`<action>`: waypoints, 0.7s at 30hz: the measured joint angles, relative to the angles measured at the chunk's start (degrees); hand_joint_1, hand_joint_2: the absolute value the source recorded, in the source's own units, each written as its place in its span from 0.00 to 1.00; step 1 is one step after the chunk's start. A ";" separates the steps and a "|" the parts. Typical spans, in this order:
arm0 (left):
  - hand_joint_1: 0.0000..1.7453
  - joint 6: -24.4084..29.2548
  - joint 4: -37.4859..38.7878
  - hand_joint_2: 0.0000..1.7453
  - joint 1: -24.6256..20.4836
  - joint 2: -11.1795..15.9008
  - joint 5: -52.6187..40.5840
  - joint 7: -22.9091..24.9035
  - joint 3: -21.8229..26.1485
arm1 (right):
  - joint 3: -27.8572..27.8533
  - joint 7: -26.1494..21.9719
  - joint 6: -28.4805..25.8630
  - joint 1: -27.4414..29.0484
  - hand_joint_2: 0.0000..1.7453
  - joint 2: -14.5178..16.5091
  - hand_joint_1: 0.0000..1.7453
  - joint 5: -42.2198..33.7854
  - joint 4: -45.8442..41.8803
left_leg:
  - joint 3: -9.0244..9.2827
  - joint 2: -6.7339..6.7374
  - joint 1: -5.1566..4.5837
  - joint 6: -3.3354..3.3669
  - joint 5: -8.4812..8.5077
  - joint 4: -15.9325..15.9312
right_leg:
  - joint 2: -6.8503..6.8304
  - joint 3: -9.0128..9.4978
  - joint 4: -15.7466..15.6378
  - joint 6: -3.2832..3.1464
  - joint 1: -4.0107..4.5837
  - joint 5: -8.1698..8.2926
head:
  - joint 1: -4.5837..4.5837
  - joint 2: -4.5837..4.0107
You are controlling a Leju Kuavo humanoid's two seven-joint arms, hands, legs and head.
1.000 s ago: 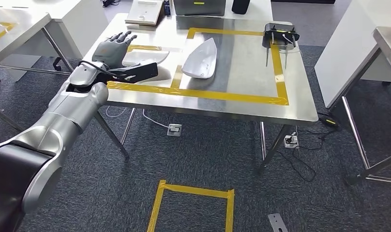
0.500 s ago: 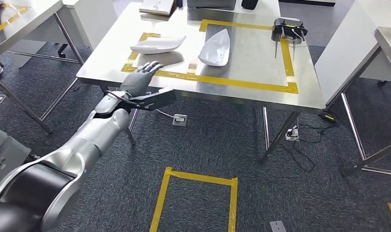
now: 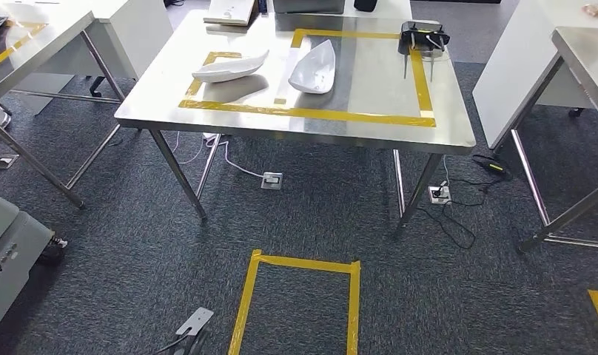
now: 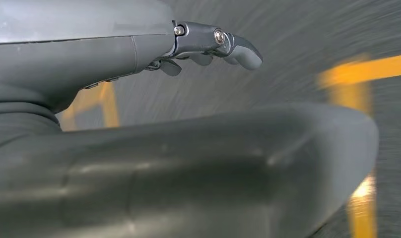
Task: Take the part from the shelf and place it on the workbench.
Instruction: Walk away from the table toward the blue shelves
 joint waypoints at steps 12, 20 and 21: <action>0.00 -0.48 0.63 0.00 3.25 -1.27 1.17 -7.94 14.23 | 0.44 -0.09 0.81 -3.64 0.00 0.08 0.00 3.02 0.00 | 9.59 -0.10 -0.08 3.69 5.43 -17.24 | -0.65 -5.70 8.15 3.78 -0.78 -5.69 | 0.41 0.00; 0.00 -2.56 0.68 0.00 -0.48 -2.13 -5.97 -8.35 11.94 | 0.45 -1.73 -0.28 -5.21 0.00 0.07 0.00 1.68 -0.03 | 3.27 -0.15 -0.79 3.26 11.24 -16.86 | -0.20 7.18 2.17 1.60 0.70 -6.52 | 0.46 0.00; 0.00 -2.46 0.70 0.00 -0.78 -2.22 -6.51 -7.25 11.49 | 0.45 -1.85 -0.53 -5.21 0.00 0.07 0.00 1.41 -0.03 | 3.21 -0.11 -0.69 2.93 11.85 -17.05 | -0.18 8.43 -0.21 1.28 0.96 -7.15 | 0.56 0.00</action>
